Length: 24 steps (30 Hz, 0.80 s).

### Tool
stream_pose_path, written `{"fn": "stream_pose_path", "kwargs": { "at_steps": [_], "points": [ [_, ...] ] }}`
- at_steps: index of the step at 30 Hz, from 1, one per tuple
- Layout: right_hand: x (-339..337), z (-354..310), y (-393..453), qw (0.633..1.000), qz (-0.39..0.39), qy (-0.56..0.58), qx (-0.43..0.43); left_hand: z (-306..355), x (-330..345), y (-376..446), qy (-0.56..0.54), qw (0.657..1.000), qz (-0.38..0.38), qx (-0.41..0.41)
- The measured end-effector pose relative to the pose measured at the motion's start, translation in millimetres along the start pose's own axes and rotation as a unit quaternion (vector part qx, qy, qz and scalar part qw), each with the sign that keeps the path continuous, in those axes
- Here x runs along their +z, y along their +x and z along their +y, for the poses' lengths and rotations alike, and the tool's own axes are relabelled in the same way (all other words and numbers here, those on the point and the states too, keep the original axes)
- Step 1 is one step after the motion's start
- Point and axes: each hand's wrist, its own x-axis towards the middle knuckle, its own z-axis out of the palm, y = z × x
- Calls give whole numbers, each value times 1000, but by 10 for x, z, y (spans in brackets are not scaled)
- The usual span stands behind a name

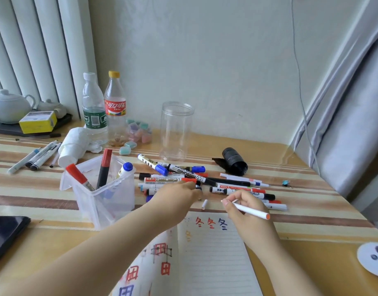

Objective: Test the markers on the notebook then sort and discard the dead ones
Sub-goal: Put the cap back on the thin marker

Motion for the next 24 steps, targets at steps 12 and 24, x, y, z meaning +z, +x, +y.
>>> {"fn": "stream_pose_path", "kwargs": {
  "at_steps": [12, 24],
  "points": [
    [30, 257, 17, 994, 5, 106, 11, 46, 236, 407, 106, 982, 40, 153],
    [-45, -82, -102, 969, -44, 243, -10, -39, 29, -312, -374, 919, 97, -77]
  ]
}}
